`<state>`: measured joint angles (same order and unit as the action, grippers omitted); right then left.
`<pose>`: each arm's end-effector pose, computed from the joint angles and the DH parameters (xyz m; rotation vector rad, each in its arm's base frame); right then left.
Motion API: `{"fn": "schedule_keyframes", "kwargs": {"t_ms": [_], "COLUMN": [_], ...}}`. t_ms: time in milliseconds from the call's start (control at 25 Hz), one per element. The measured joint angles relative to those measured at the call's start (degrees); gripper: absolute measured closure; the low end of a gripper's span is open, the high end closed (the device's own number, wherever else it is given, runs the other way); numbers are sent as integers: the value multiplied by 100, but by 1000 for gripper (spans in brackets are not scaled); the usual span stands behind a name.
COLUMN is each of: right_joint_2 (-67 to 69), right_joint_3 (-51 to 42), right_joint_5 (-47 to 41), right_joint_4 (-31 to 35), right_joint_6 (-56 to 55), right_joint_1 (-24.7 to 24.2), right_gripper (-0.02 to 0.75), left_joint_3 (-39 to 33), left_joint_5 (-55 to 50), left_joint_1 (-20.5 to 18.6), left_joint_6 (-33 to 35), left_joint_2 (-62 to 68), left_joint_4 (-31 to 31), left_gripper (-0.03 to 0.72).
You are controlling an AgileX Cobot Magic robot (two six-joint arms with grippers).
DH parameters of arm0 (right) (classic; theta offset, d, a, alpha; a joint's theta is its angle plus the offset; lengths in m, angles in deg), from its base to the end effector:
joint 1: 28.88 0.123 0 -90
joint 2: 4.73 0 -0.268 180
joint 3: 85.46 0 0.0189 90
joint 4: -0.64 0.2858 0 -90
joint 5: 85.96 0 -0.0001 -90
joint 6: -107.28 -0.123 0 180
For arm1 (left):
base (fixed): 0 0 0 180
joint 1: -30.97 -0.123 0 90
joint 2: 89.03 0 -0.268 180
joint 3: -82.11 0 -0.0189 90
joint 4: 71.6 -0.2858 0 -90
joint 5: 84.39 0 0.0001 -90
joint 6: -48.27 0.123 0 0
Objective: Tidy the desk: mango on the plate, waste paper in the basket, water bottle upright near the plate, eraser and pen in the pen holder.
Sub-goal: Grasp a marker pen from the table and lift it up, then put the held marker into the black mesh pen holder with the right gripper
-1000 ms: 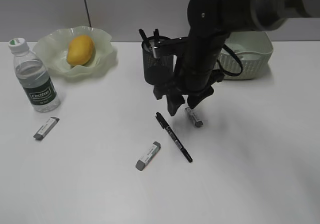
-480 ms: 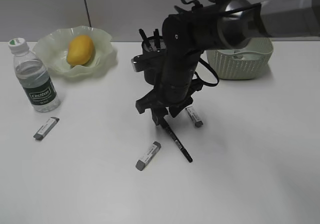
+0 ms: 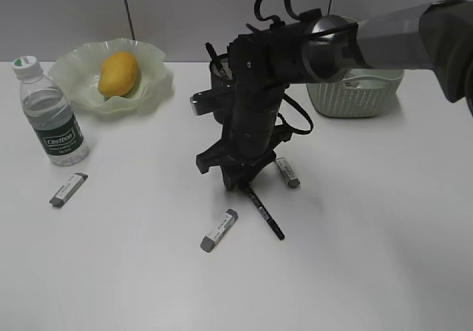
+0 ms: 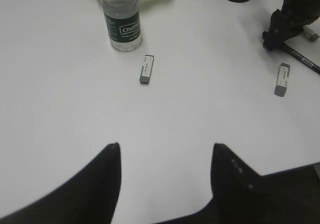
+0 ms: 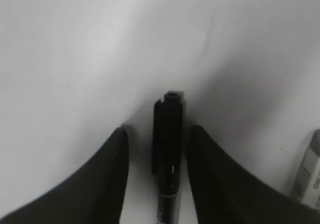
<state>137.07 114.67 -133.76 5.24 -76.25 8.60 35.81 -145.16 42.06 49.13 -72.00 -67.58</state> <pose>0.3815 0.3017 0.0341 -0.8024 2.8765 0.1865 0.0892 -0.0251 0.2779 0.2239 2.1581 -0.1885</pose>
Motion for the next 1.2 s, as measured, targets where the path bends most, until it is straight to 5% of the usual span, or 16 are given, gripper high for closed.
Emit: {"fn": "schedule_keyframes", "kwargs": {"t_ms": [200, 360, 1200], "right_joint_2": [20, 20, -147], "right_joint_3": [11, 41, 2690], "right_joint_5": [-24, -129, -1587], "right_joint_4": [9, 4, -315], "right_joint_6": [0, 12, 277], "right_joint_1": [0, 0, 0], "right_gripper": [472, 596, 603], "left_joint_3": [0, 0, 0], "left_joint_5": [0, 0, 0], "left_joint_1": [0, 0, 0], "left_joint_6": [0, 0, 0], "left_joint_2": [0, 0, 0], "left_joint_4": [0, 0, 0], "left_gripper": [253, 253, 253]}}
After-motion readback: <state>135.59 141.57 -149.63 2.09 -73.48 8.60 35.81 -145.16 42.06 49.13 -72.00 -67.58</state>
